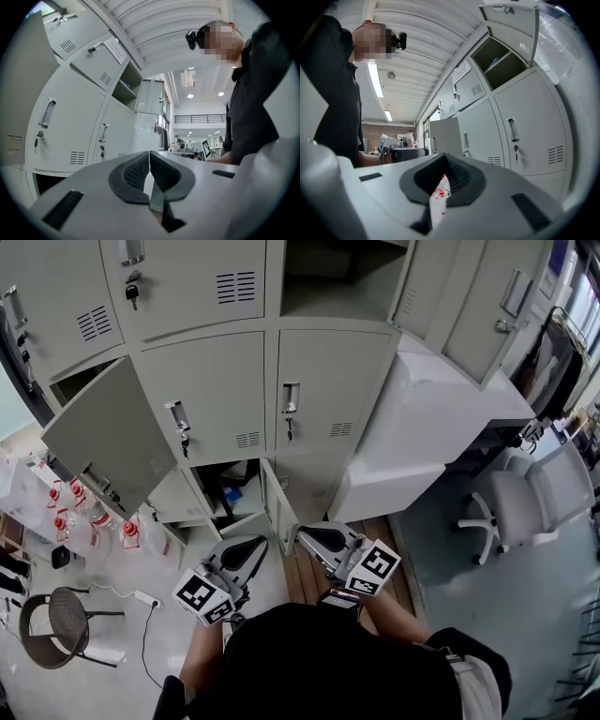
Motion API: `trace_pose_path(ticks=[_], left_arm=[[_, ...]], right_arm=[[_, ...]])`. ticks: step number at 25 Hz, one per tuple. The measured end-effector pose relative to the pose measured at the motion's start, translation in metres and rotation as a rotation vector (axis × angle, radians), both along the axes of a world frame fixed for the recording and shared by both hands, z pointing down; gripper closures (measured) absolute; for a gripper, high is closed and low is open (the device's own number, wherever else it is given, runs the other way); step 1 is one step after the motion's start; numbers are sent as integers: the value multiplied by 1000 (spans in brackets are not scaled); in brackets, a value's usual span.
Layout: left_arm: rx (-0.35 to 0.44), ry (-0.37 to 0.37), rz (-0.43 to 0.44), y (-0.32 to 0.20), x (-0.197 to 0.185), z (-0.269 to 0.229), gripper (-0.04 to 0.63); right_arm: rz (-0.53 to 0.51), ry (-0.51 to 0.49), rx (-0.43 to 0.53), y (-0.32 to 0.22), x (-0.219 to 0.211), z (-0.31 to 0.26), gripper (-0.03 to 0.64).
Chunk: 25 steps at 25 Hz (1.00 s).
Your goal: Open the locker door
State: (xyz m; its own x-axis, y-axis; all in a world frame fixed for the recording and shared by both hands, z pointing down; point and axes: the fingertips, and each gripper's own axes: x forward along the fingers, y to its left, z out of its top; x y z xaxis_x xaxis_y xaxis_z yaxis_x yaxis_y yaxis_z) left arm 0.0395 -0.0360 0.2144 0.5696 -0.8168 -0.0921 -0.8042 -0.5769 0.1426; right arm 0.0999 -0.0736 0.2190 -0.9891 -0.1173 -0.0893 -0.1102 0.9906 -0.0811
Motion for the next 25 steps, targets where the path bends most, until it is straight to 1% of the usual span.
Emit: trace_pose_path(ticks=[3, 6, 11, 16, 25], left_arm=[[-6, -2, 17, 0, 8, 1, 577], [-7, -1, 24, 1, 12, 0, 577], [-28, 7, 17, 0, 8, 4, 577], [-16, 1, 10, -2, 8, 1, 577], [-33, 14, 17, 3, 11, 12, 577]], right_arm=[[-8, 23, 4, 4, 0, 6, 606], [-16, 21, -1, 5, -2, 6, 606], [-28, 10, -7, 4, -2, 3, 606], [-20, 15, -24, -3, 4, 6, 605], [-42, 21, -34, 0, -1, 14, 605]])
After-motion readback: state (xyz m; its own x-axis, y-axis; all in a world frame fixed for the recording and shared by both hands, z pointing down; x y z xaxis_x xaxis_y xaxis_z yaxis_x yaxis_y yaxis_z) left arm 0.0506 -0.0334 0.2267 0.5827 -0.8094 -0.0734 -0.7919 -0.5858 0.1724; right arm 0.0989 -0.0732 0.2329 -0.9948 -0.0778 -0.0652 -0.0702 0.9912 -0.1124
